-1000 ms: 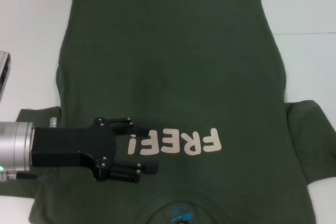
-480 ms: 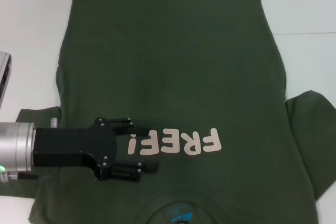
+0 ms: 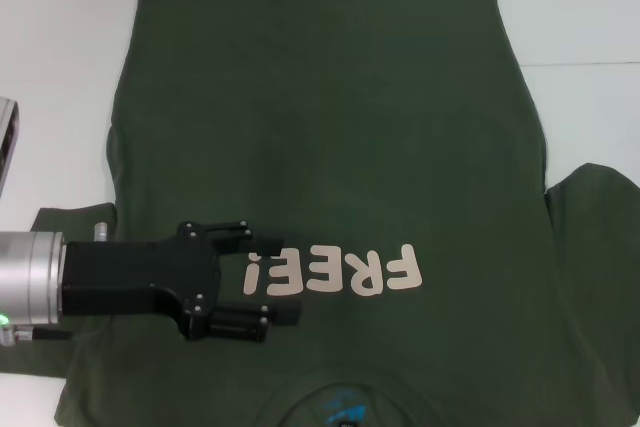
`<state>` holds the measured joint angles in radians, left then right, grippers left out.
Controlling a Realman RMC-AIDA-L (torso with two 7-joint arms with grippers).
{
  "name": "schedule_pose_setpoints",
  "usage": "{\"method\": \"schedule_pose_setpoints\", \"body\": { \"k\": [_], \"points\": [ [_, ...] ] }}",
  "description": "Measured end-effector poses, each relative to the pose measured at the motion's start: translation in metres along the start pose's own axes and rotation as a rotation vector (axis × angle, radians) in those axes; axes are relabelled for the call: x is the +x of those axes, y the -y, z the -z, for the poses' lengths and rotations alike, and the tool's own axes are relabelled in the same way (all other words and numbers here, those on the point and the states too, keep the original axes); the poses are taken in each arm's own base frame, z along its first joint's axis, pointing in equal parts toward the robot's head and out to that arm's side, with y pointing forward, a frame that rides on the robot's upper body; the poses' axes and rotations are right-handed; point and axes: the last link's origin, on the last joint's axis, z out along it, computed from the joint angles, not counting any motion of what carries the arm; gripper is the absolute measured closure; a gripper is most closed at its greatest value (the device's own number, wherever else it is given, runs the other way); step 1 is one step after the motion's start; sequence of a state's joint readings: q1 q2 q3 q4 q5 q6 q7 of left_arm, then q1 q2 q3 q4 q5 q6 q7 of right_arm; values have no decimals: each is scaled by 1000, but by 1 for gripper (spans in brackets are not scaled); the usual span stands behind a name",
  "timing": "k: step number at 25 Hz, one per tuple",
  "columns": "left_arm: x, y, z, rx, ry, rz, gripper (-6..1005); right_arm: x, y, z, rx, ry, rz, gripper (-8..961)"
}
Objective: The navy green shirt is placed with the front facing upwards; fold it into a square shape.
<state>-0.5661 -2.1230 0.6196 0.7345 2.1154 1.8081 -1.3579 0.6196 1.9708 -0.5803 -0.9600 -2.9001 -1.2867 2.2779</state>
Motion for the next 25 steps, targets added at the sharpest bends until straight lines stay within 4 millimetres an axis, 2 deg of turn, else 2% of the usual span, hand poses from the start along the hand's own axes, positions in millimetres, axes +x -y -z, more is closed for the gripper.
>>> {"method": "schedule_pose_setpoints", "body": {
  "k": [5,15,19,25],
  "points": [
    [0,1,0,7,2,2,179,2,1,5,3,-22,4,953],
    [2,2,-1,7,1,2,181,21,14,19,22,-57,-31,954],
    [3,3,-1,5,1,-1,182,19,15,19,28,-49,-30,954],
    [3,3,-1,7,1,0,183,3,1,20,-11,-37,7,953]
  ]
}}
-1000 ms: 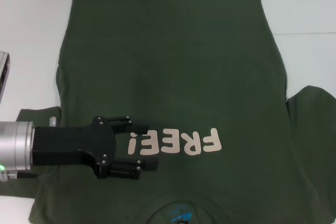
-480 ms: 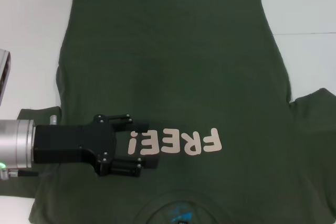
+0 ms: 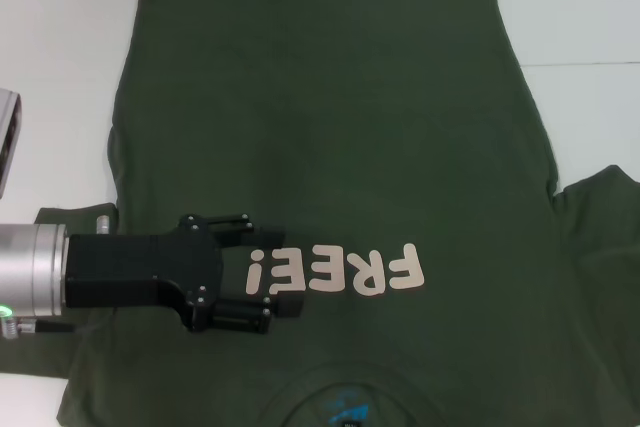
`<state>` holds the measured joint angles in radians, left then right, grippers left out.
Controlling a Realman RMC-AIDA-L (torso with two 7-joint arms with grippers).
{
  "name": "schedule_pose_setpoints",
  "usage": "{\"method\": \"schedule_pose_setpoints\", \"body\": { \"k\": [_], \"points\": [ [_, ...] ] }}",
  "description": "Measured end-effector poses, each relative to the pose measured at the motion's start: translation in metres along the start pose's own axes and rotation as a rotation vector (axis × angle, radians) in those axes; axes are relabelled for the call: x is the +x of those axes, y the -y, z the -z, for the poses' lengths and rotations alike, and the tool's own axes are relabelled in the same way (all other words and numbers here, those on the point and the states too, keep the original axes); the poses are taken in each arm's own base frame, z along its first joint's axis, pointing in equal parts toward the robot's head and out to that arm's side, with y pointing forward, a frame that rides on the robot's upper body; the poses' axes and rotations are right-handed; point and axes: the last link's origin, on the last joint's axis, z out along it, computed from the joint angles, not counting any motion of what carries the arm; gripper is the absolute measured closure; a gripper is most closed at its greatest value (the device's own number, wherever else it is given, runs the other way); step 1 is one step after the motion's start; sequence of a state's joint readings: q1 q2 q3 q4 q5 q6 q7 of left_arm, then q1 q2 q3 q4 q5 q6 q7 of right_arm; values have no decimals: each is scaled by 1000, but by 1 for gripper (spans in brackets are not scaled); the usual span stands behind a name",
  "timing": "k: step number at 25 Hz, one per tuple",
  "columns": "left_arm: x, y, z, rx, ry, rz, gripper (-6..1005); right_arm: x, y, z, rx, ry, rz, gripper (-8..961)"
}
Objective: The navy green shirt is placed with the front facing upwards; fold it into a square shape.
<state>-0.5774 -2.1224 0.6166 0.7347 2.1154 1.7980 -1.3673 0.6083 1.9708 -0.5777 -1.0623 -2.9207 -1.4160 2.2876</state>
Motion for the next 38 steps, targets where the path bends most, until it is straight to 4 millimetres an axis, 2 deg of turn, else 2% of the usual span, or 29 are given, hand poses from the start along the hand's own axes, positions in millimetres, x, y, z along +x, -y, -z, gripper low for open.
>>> {"method": "schedule_pose_setpoints", "body": {
  "k": [5,15,21,24,30,38],
  "points": [
    [0,0,0,-1,0,3,184,-16,-22,11,-102,23,34,953],
    [0,0,0,-2,-1,4,187,-46,-79,33,-424,172,138,954],
    [-1,-1,1,3,-3,7,188,-54,-116,24,-500,187,232,954],
    [-2,-1,2,8,-6,11,189,-57,-128,19,-517,202,270,954],
    [-3,-1,3,12,-7,11,190,-59,-147,2,-533,183,328,954],
    [-3,-1,3,12,-8,10,192,-64,-161,-14,-534,176,372,954]
  ]
}}
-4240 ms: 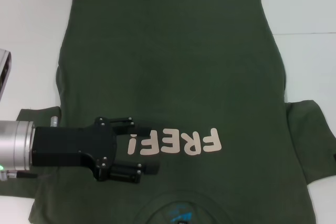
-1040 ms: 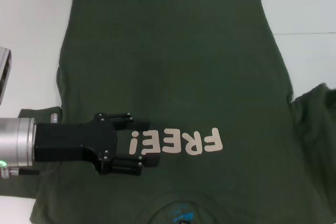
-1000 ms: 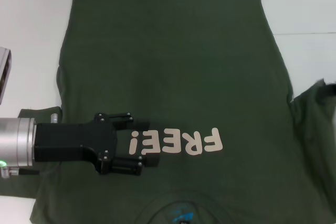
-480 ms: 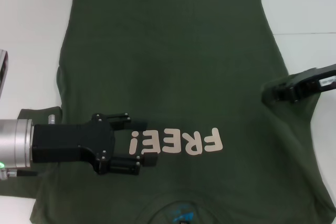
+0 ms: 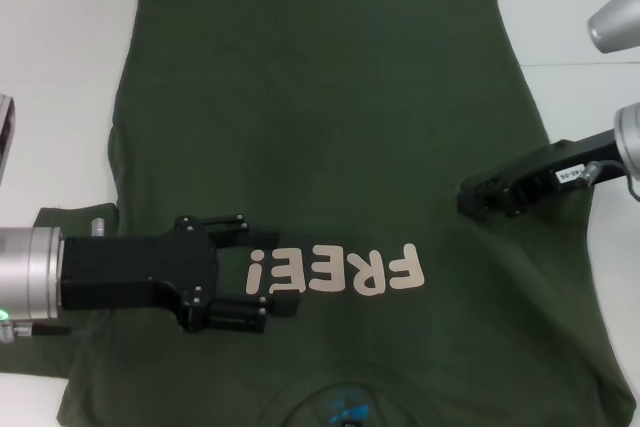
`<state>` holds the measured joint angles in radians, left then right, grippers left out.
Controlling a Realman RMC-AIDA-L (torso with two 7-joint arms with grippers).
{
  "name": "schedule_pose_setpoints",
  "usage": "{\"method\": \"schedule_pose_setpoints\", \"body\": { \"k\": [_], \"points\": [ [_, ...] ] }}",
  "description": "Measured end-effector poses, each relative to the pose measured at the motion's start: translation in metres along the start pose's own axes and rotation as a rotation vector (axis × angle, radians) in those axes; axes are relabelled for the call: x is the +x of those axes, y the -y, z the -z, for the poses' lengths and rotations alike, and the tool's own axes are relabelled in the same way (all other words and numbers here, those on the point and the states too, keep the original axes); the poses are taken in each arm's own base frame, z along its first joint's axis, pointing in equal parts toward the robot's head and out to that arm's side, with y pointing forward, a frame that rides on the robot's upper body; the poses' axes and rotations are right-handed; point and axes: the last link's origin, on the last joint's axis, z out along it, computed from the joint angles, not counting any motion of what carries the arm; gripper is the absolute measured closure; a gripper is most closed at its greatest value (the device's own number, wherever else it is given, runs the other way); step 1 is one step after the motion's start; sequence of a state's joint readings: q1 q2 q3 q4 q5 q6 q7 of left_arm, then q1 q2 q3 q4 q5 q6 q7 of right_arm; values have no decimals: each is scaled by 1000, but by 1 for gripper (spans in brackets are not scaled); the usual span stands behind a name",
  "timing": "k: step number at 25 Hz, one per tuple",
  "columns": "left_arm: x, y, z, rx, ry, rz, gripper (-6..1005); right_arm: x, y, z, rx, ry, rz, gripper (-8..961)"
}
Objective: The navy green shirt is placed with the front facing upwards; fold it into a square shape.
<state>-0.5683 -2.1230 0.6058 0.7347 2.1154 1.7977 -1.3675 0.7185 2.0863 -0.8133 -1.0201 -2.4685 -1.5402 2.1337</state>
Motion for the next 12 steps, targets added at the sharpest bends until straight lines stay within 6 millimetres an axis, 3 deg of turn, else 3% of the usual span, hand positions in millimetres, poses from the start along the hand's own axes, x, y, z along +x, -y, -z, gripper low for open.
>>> {"method": "schedule_pose_setpoints", "body": {
  "k": [12],
  "points": [
    [-1,-1,0,1,-1,0,195,-12,-8,-24,-27,-42,38,953]
  ]
}}
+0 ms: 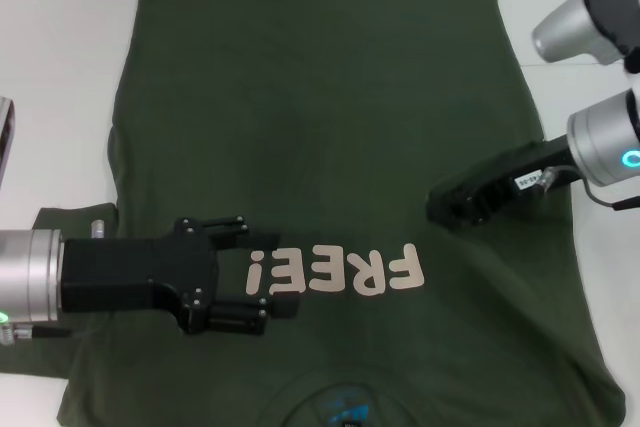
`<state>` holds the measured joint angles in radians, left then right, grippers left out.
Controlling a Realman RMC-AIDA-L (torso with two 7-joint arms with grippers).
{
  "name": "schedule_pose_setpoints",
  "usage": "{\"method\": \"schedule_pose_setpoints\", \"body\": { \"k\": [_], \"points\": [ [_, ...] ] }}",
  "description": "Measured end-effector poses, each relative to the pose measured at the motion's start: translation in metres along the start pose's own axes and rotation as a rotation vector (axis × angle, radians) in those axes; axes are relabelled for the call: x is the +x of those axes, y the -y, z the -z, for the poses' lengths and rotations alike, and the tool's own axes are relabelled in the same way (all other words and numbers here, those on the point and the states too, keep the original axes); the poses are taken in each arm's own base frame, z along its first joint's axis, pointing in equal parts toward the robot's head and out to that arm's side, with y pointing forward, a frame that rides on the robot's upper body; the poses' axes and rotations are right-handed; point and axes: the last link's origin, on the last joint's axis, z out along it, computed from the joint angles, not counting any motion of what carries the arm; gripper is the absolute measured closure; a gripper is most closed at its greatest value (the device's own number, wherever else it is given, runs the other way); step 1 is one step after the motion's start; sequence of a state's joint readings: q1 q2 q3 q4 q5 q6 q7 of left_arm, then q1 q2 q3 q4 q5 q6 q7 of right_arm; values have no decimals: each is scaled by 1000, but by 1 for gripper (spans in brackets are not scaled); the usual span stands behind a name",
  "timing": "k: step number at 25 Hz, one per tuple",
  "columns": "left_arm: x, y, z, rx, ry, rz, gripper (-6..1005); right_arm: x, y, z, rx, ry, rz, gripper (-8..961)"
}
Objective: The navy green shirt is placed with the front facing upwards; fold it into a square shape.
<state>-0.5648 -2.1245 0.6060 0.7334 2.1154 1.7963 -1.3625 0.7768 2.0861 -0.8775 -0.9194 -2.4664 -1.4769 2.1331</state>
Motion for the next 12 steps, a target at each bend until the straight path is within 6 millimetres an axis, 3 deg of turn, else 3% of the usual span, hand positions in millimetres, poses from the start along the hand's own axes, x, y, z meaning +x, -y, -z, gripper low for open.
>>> {"method": "schedule_pose_setpoints", "body": {
  "k": [12],
  "points": [
    [-2,-1,1,3,-1,1,198,5,0,-15,0,-25,-17,953]
  ]
}}
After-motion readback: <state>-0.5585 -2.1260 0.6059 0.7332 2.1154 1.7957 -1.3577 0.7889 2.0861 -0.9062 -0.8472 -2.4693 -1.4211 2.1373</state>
